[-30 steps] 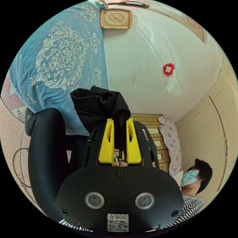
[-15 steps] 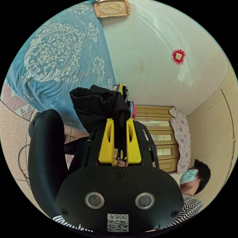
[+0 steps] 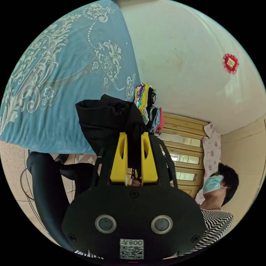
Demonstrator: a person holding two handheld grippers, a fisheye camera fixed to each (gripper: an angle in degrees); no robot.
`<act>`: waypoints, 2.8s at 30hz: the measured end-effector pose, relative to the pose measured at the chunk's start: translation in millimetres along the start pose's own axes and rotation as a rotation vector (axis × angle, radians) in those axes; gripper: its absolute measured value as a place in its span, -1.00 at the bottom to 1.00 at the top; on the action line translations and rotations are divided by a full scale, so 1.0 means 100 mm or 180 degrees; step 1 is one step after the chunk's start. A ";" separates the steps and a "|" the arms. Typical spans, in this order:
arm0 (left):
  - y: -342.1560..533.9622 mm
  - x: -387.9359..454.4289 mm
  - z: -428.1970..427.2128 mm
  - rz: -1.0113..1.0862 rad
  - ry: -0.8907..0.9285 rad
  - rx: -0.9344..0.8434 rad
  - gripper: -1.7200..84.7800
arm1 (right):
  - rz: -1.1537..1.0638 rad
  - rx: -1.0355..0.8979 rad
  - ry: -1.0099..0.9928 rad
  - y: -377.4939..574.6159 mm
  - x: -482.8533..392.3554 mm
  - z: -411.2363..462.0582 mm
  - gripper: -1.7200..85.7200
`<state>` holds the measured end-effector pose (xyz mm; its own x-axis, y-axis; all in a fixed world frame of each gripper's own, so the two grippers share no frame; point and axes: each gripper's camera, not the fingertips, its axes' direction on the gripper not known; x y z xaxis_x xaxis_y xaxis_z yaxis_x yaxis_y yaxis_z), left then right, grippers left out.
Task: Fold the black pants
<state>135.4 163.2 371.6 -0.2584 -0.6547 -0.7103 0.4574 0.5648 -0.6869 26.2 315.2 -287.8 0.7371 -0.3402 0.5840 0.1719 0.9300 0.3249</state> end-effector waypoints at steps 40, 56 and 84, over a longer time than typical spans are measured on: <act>-3.48 6.23 13.26 0.1222 -0.0816 -0.2712 -0.78 | 0.0427 0.2259 0.0874 -1.72 -2.91 -8.15 -0.82; -3.05 8.53 13.76 0.2647 -0.1032 -0.2286 -0.91 | 0.0582 0.3093 0.1274 -1.39 -3.59 -8.51 -0.90; -1.54 9.66 15.95 0.4443 -0.2691 -0.2429 -0.96 | -0.0393 0.1527 0.3668 -3.50 -4.64 -7.34 -0.96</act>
<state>1173.3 -1357.2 36.1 0.5042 0.5425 -0.6719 -0.5802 0.7891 0.2017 103.8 250.2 -1219.0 0.9168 0.1230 -0.3799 0.2038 0.6740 0.7101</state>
